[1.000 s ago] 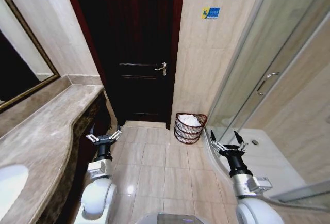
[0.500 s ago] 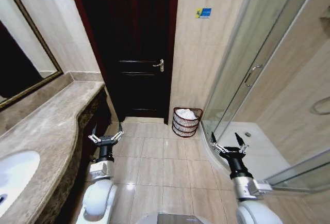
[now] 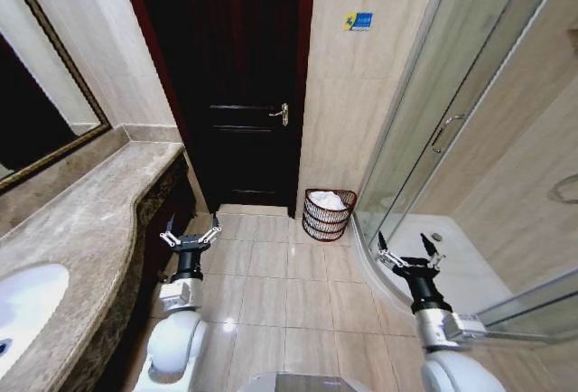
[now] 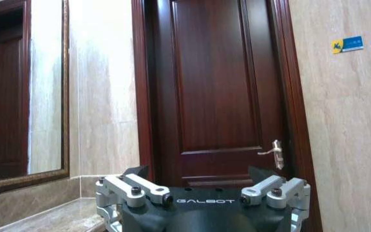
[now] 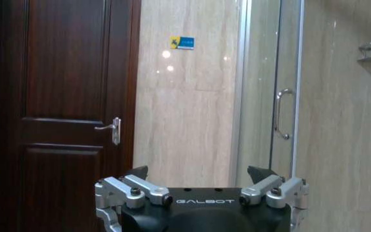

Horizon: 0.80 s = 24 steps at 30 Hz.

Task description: Discard the used towel into the hamper.

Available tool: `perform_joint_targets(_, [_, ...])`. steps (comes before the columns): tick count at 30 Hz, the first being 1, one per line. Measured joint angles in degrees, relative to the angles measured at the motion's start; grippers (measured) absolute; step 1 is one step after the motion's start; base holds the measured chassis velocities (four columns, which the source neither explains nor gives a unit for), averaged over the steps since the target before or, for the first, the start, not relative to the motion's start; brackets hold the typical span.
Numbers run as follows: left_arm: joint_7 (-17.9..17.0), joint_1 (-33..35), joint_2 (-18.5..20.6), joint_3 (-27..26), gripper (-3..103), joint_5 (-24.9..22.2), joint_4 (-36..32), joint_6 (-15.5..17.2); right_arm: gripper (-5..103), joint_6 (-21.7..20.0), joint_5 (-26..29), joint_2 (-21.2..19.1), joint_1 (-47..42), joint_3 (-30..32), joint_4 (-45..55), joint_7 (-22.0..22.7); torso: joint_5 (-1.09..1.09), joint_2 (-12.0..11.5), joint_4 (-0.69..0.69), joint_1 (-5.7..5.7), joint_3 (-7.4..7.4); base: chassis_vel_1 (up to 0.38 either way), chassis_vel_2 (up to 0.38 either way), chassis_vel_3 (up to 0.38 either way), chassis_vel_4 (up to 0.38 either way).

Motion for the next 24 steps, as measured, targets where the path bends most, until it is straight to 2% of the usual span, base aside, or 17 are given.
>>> perform_joint_targets(12, [0.06, 0.14, 0.08, -0.52, 100, -0.25, -0.19, -0.17, 100, -0.08, 0.09, -0.23, -0.50, -0.33, 0.25, 0.28, 0.01, -0.02, 0.00, 0.01, 0.00, 0.004, -0.004, -0.004, 0.007])
perform_joint_targets(24, [1.31, 0.09, 0.01, -0.34, 100, -0.12, -0.45, 0.27, 100, 0.62, 0.13, -0.28, -0.49, -0.69, 0.33, -0.05, 0.00, 0.00, 0.01, -0.06, -0.03, 0.114, -0.100, -0.123, 0.113])
